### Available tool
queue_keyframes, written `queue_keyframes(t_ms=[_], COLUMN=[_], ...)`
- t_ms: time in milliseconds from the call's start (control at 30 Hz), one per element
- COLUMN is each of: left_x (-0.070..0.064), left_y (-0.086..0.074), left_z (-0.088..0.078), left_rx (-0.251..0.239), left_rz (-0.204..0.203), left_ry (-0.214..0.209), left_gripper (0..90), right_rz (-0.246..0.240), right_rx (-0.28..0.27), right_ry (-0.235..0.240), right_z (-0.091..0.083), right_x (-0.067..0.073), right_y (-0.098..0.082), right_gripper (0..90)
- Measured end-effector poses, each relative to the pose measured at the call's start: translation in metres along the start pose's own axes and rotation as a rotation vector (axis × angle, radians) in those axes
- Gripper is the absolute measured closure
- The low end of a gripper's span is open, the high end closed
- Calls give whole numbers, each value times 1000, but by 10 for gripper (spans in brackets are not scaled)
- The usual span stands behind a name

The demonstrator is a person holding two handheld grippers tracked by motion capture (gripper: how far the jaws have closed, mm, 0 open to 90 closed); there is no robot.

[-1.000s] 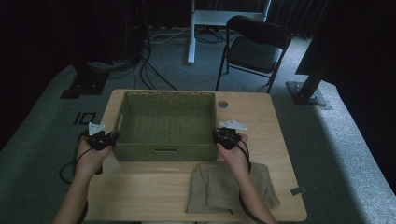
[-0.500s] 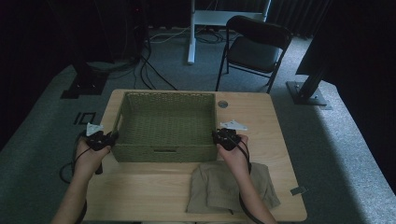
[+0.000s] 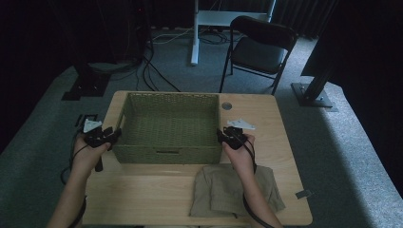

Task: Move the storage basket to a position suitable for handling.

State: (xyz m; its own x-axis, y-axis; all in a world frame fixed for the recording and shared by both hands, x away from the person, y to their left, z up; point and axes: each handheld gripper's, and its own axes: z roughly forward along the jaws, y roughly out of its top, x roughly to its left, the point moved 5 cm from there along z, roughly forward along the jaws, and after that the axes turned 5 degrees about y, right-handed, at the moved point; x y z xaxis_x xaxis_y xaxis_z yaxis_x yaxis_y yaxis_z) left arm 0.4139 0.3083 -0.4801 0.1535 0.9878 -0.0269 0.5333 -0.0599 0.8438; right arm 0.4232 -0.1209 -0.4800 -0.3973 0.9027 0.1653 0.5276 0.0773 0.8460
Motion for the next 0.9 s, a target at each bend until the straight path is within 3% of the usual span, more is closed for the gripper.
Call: queue_keyframes(t_ms=[67, 167, 300, 367, 400, 500, 533, 667, 733, 800, 900], left_x=[2, 3, 4, 4, 4, 4, 3, 1, -3, -3, -4], left_y=[8, 13, 12, 9, 8, 5, 1, -3, -6, -6, -10], left_z=[3, 13, 28, 33, 36, 38, 43, 47, 50, 52, 55], left_rx=[-16, -23, -16, -8, -3, 1, 12, 31, 35, 23, 37], left_rz=[0, 2, -26, -25, -45, -32, -16, 7, 26, 9, 15], left_ry=[11, 27, 47, 52, 45, 38, 35, 50, 32, 35, 55], left_gripper=[431, 409, 409, 409, 409, 409, 432, 505, 622, 711, 755], right_rz=[4, 21, 34, 38, 50, 50, 44, 48, 41, 51, 51], right_rx=[-40, -86, -84, -72, -52, -39, 1, 27, 20, 29, 88], right_ry=[-9, -28, -36, -51, -49, -49, -48, -56, -113, -134, -150], right_z=[-1, 2, 9, 17, 26, 29, 40, 49, 54, 54, 58], right_x=[-3, -6, -7, -8, -7, -7, -3, 0, 1, -1, -1], right_y=[12, 32, 38, 38, 35, 32, 22, 12, 7, 6, 2], right_gripper=[563, 511, 498, 498, 498, 498, 485, 505, 582, 664, 716])
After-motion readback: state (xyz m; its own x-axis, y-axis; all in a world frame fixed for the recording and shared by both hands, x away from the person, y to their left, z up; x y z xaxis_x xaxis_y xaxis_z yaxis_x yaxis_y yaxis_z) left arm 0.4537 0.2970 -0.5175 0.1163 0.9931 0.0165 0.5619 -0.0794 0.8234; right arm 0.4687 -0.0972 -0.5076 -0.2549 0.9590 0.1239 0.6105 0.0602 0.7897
